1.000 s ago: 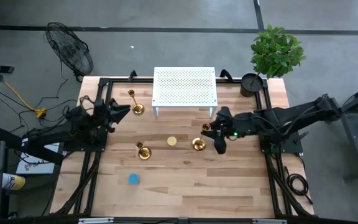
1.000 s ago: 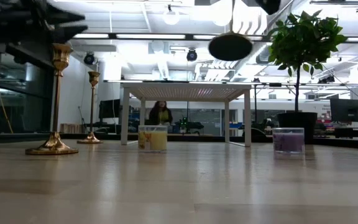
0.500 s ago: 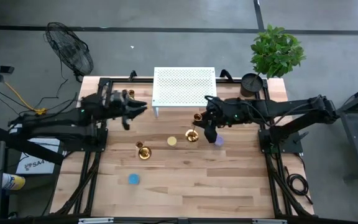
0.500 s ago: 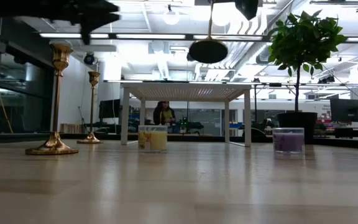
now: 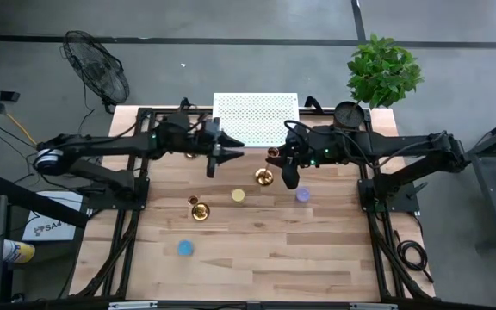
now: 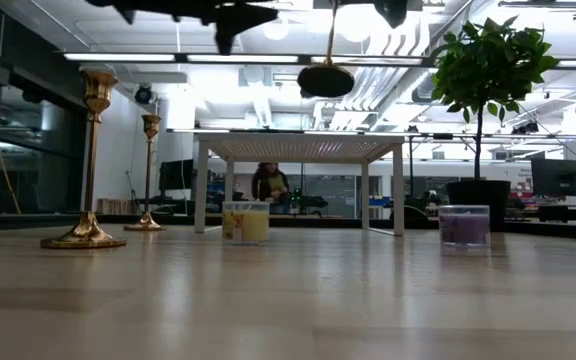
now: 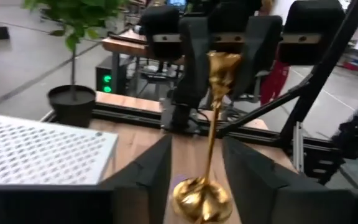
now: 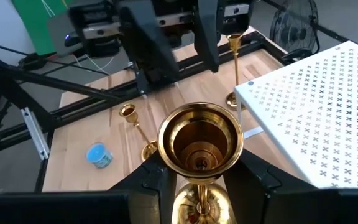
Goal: Pick & Place candle stick holders
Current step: Put the bottom right gold candle holder on the shelf
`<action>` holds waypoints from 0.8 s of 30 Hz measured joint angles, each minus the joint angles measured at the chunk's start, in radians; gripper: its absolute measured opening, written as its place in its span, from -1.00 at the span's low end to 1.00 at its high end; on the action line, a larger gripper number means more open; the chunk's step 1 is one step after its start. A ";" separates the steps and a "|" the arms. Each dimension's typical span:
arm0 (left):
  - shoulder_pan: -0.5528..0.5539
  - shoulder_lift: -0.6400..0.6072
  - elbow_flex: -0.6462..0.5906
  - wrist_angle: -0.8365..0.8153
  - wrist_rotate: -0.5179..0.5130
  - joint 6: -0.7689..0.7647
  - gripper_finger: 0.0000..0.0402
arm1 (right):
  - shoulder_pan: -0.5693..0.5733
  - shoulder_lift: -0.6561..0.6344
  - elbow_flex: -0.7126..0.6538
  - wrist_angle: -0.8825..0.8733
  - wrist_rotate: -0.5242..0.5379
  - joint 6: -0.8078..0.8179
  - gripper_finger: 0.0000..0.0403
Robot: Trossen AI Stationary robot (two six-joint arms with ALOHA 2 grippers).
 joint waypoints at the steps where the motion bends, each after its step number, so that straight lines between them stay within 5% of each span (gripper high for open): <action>1: 0.000 0.017 0.017 0.001 0.011 -0.001 -0.17 | -0.004 0.000 0.000 0.000 0.000 0.000 -0.46; 9: -0.010 0.126 0.096 0.003 0.039 -0.062 0.34 | -0.025 0.003 0.000 0.002 0.002 -0.024 -0.46; 24: -0.060 0.283 0.231 0.000 -0.039 -0.054 0.38 | -0.046 0.004 0.000 0.025 -0.021 -0.045 -0.46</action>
